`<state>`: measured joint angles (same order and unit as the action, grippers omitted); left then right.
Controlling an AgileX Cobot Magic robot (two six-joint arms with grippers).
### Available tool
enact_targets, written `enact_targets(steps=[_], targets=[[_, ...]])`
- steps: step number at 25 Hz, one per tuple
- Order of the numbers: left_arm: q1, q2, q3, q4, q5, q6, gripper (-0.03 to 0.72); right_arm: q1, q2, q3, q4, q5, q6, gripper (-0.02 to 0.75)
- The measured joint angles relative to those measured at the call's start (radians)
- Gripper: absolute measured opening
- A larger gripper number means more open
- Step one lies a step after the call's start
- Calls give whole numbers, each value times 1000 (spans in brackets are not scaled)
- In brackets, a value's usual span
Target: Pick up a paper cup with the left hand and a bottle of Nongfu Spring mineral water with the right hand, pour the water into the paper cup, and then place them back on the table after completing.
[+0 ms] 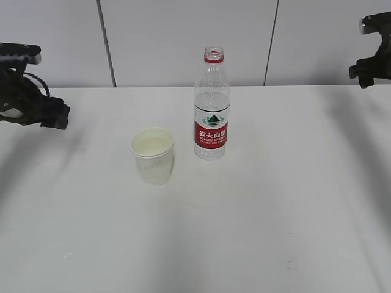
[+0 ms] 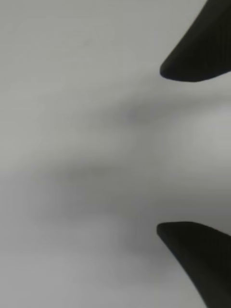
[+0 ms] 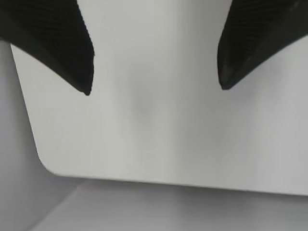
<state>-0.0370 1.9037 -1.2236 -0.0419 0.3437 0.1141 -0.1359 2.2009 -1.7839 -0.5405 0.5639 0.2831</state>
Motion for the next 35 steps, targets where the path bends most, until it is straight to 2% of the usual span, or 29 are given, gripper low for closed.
enact_targets(steps=[9, 14, 18, 20, 24, 27, 32, 35], targets=[[0, 0, -278, -11, 438, 0, 543, 0, -15, -222, 372, 466, -252, 588], [0, 0, -371, -11, 614, 0, 543, 0, -17, -368, 450, 648, -346, 588], [0, 0, -403, -11, 732, 0, 543, 0, -30, -413, 501, 666, -405, 588], [0, 0, -407, -3, 777, 0, 543, 0, -33, -415, 563, 670, -429, 588], [0, 0, -407, 94, 869, -9, 543, 0, -66, -390, 654, 676, -470, 588], [5, -10, -407, 164, 877, -29, 543, 0, -141, -313, 629, 678, -485, 588], [9, -80, -389, 116, 879, -34, 543, 0, -305, -156, 600, 680, -488, 588], [9, -149, -327, 105, 879, -34, 543, 0, -404, -63, 602, 681, -490, 588]])
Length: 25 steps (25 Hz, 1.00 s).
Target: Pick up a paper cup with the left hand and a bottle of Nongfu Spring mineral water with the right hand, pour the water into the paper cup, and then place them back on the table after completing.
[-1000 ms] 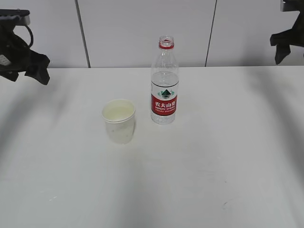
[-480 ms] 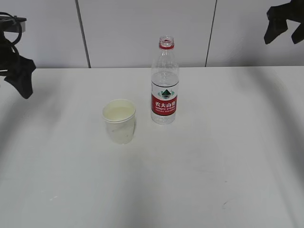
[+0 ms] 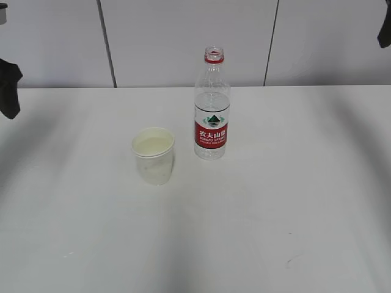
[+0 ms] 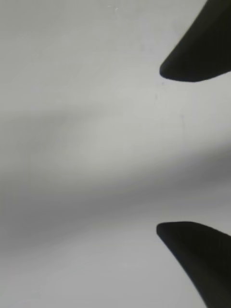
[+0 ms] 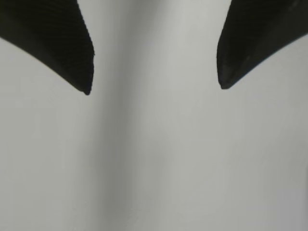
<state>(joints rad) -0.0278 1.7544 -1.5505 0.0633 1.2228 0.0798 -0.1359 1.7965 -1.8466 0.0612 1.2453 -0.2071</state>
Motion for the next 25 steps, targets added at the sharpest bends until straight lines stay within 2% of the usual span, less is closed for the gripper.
enact_targets(steps=[9, 14, 25], targets=[[0, -298, 300, -63, -19, 0, 543, 0, -312, 340, -3, 2, -32, 588], [0, -470, 431, -63, -23, 0, 543, 0, -467, 530, -6, 2, -48, 588], [0, -742, 548, -110, 5, 0, 543, 0, -779, 781, -9, 2, -60, 587]])
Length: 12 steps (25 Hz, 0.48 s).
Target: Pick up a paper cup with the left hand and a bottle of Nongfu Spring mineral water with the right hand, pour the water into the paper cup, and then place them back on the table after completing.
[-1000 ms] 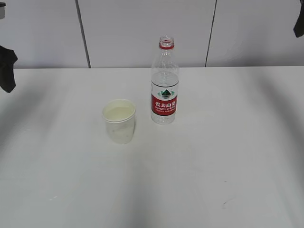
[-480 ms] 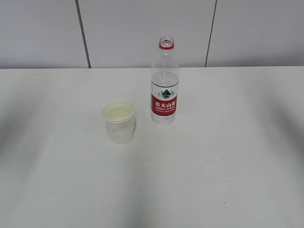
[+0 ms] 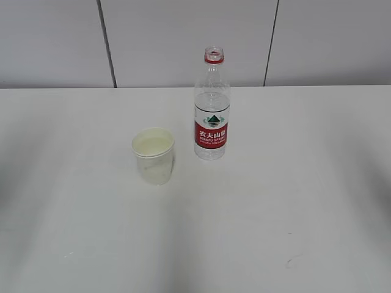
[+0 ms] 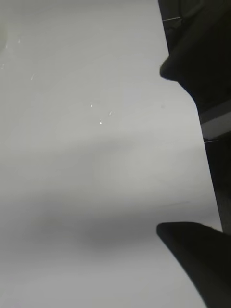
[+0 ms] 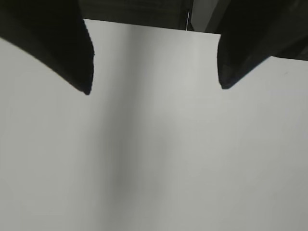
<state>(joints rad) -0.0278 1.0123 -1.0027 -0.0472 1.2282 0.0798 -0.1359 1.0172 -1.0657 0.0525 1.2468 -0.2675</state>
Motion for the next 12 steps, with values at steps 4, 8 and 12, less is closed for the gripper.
enact_targets(steps=[4, 8, 12], targets=[[0, -102, 100, -37, -17, 0, 543, 0, -134, 80, -2, 1, 0, 587], [0, -202, 207, -40, -24, 0, 543, 0, -252, 167, -11, 3, -1, 587], [0, -317, 312, -40, -44, 0, 543, 0, -352, 268, -28, 5, -5, 587]])
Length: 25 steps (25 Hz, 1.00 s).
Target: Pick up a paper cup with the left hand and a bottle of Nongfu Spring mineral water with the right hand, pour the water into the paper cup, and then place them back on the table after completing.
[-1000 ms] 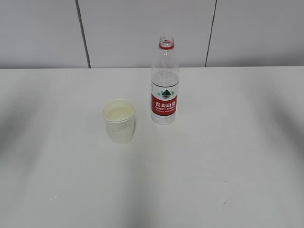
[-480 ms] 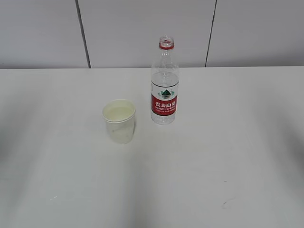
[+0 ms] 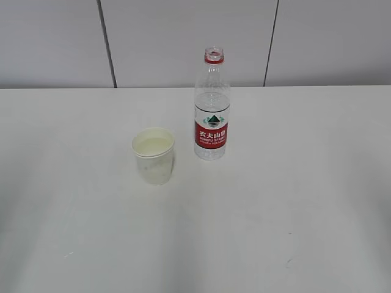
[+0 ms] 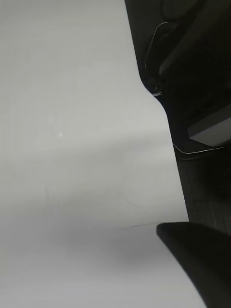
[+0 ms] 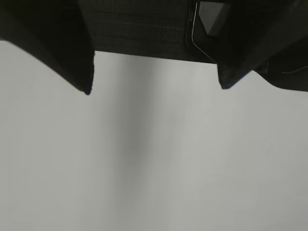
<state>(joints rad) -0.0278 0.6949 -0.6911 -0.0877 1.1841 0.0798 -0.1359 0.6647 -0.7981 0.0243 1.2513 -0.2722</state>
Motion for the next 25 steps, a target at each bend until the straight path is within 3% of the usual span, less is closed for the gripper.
enact_targets(steps=[5, 11, 21, 25], targets=[[0, -160, 116, 0, -30, 0, 543, 0, -110, 130, -7, -11, 0, 587], [0, -344, 145, -2, -63, 0, 543, 0, -237, 263, -8, -32, 0, 587], [0, -649, 158, -3, -80, 0, 543, 2, -526, 298, -5, -90, 0, 587], [0, -697, 158, -4, -78, 0, 543, 42, -607, 298, -5, -90, 0, 587]])
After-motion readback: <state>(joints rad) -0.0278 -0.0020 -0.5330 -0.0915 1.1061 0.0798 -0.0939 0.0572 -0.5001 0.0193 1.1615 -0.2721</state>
